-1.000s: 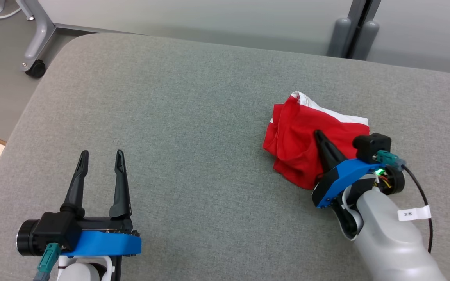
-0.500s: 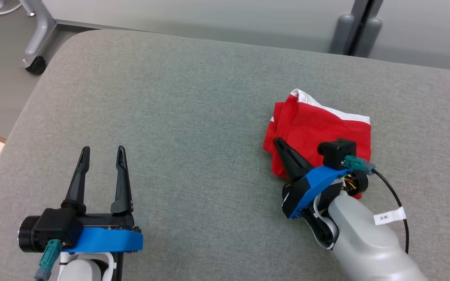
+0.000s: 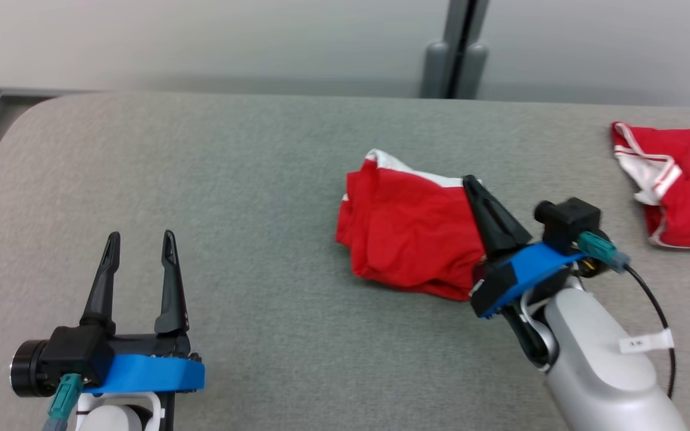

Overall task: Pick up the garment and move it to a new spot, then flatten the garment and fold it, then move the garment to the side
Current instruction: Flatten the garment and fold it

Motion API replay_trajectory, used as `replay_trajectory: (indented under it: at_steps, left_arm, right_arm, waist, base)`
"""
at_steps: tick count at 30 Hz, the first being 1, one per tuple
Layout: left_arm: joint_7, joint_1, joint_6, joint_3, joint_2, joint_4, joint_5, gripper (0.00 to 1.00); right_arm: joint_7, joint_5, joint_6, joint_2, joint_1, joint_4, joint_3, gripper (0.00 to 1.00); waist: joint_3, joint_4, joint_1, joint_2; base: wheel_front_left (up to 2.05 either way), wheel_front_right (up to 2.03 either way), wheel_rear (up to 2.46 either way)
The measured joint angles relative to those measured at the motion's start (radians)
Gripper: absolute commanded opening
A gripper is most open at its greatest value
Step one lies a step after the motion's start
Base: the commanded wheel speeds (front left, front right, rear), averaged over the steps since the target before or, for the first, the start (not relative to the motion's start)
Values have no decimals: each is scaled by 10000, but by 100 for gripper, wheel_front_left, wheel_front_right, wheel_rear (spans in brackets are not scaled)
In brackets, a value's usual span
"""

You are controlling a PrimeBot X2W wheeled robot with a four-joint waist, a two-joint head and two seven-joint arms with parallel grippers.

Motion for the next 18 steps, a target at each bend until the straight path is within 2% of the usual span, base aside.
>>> replay_trajectory:
  at_steps: [7, 8, 9, 10, 11, 18]
  left_arm:
    - [0, 281, 12, 94, 128, 142, 117, 100]
    - [0, 324, 13, 115, 155, 155, 125, 100]
    - [-2, 375, 42, 148, 174, 167, 125, 100]
    - [0, 449, 59, 163, 196, 174, 125, 100]
    - [0, 511, 86, 176, 219, 196, 125, 100]
    - [142, 876, 132, 209, 360, 234, 121, 100]
  right_arm:
    - [0, -606, 0, -533, 1172, -986, -1049, 0]
    - [0, -627, 0, -575, 1348, -1093, -1218, 23]
    - [0, -686, 0, -604, 1521, -1160, -1371, 39]
    - [0, -709, 0, -629, 1704, -1277, -1557, 87]
    - [0, -757, 0, -660, 1879, -1398, -1735, 100]
    - [121, -986, 0, -677, 3143, -2048, -2823, 100]
  waist:
    - [-665, -815, 0, 0]
    - [-765, -916, 0, 0]
    - [-867, -1013, -1, 0]
    - [-961, -1104, -1, 0]
    - [-1056, -1183, -1, 0]
    - [-1520, -1533, -1, 0]
  base:
    - [0, 0, 0]
    - [0, 0, 0]
    - [0, 0, 0]
    - [0, 0, 0]
    - [0, 0, 0]
    - [0, 0, 0]
